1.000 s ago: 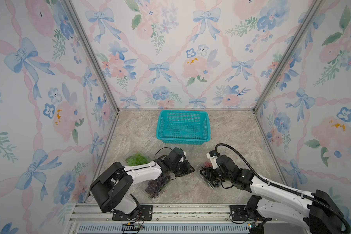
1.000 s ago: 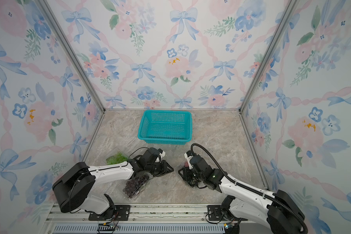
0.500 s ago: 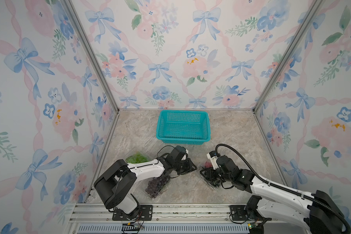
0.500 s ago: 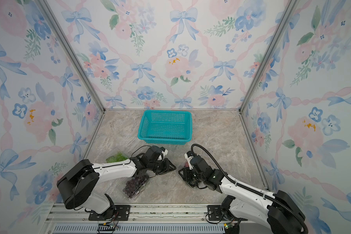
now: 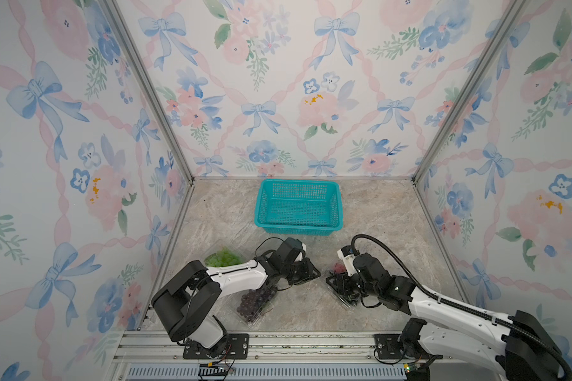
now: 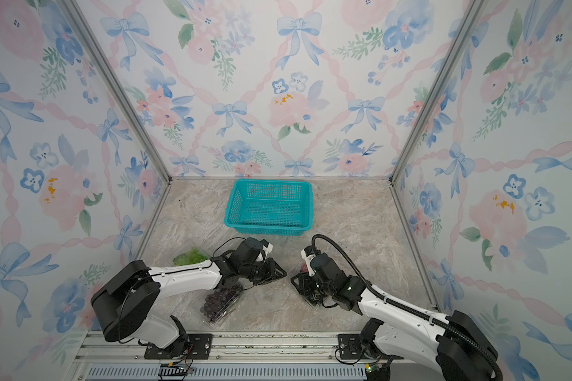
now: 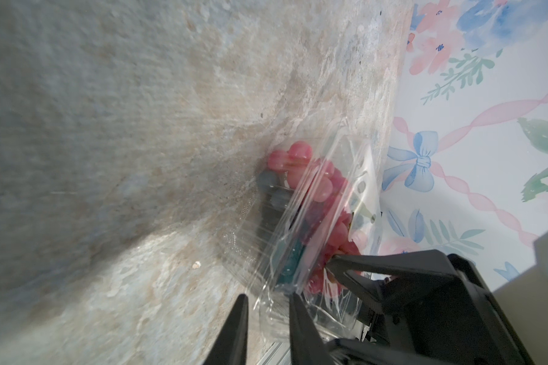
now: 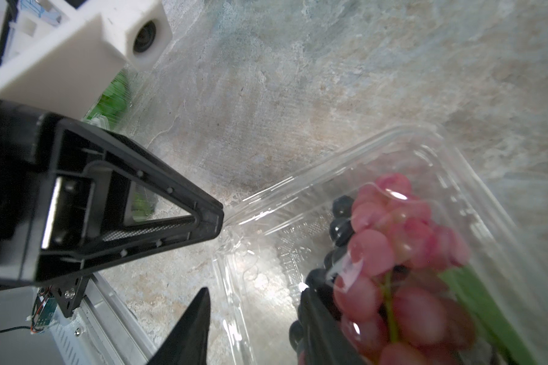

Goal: Pack grapes into containers
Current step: Close the packing box at the center of the board.

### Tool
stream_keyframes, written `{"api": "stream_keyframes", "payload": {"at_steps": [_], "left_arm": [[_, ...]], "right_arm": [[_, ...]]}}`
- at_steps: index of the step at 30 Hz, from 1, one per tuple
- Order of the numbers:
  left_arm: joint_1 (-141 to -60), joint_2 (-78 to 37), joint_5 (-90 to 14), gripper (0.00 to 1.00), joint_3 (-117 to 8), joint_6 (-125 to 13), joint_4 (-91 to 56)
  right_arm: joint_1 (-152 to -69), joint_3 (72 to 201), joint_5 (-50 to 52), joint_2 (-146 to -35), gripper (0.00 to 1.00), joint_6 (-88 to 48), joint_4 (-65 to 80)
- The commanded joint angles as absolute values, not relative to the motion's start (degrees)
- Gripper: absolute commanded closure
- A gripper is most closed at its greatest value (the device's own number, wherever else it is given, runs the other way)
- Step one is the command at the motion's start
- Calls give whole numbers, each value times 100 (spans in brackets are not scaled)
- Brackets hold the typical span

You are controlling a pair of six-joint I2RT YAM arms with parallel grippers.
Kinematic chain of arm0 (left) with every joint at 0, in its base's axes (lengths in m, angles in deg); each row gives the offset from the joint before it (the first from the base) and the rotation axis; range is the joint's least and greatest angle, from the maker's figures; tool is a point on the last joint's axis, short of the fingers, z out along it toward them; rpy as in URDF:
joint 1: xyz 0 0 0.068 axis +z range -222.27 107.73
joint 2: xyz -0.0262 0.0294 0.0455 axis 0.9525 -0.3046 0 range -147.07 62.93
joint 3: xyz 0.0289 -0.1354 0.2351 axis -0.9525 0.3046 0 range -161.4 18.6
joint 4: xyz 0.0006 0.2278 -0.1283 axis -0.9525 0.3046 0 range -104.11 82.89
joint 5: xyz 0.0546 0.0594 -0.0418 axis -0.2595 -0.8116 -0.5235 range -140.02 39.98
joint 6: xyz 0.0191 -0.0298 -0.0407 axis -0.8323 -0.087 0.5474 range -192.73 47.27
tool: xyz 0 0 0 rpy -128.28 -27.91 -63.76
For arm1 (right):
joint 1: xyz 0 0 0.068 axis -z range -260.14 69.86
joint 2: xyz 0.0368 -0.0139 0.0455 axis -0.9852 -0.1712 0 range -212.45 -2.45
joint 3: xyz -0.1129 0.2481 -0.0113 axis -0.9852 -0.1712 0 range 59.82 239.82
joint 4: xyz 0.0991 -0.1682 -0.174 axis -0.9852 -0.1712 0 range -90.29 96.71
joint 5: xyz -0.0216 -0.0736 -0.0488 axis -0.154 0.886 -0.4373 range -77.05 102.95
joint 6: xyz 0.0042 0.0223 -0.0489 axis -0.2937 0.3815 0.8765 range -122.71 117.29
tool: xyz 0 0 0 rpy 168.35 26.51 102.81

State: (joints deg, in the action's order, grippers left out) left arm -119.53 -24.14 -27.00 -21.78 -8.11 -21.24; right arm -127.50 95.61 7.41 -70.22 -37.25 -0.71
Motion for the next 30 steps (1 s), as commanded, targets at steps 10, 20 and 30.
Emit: {"api": "stream_keyframes", "payload": {"at_steps": [10, 20, 30], "left_arm": [[-11850, -2154, -2638, 74, -1878, -1022, -2050], [-11870, -2156, -2620, 75, -1940, -1081, -2021], [-11989, -2450, -2445, 74, -2294, -1112, -2025]], "right_arm": [[-12763, 9303, 785, -7210, 53, -3822, -732], [-12769, 9323, 758, -7277, 53, -3822, -710], [-12776, 9326, 768, -7286, 53, -3822, -709]]}}
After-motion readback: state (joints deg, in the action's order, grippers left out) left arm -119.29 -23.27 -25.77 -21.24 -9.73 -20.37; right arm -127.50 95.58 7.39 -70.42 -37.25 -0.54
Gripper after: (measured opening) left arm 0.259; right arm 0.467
